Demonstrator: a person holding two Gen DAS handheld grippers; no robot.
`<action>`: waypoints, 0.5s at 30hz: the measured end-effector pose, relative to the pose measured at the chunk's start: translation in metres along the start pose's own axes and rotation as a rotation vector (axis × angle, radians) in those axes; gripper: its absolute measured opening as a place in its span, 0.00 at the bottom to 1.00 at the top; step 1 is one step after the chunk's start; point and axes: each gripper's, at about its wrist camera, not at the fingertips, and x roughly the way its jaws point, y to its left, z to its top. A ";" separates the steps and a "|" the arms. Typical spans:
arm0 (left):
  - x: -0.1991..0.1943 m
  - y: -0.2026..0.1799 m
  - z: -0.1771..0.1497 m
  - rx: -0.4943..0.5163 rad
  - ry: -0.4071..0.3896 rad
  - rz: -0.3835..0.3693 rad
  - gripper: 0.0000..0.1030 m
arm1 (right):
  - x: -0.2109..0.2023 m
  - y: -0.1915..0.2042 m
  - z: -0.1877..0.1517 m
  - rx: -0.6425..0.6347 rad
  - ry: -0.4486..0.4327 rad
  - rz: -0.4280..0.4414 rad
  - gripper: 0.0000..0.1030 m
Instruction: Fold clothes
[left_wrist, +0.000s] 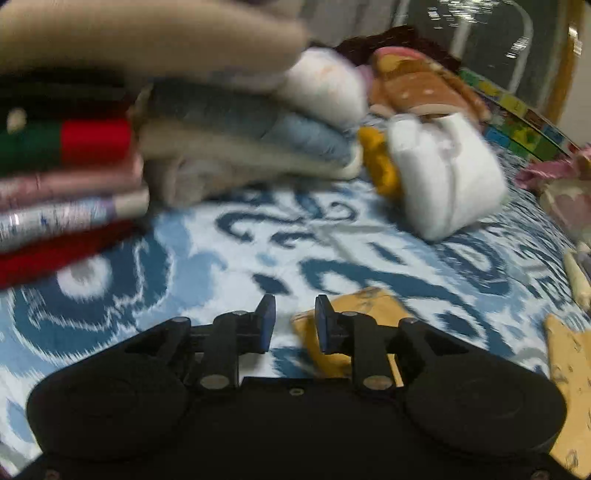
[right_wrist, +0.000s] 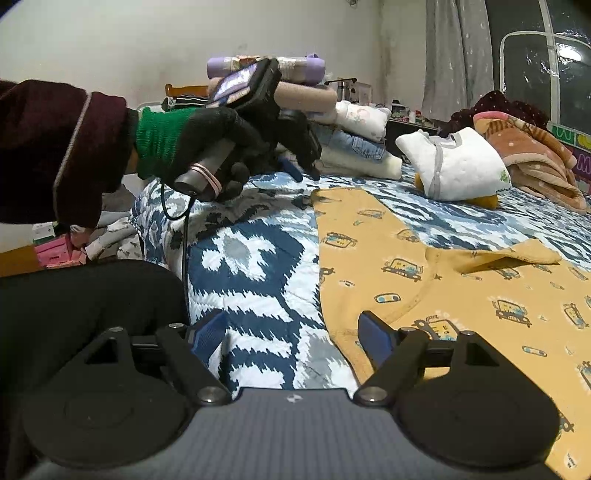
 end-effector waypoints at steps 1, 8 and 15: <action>-0.005 -0.006 -0.001 0.025 -0.006 -0.021 0.19 | 0.001 0.000 0.000 0.002 0.003 0.003 0.76; 0.018 -0.031 -0.009 0.100 0.081 -0.012 0.28 | 0.001 0.002 0.000 -0.003 0.017 0.024 0.76; -0.021 -0.131 -0.011 0.345 0.053 -0.247 0.28 | -0.005 -0.001 0.003 -0.002 0.002 0.006 0.76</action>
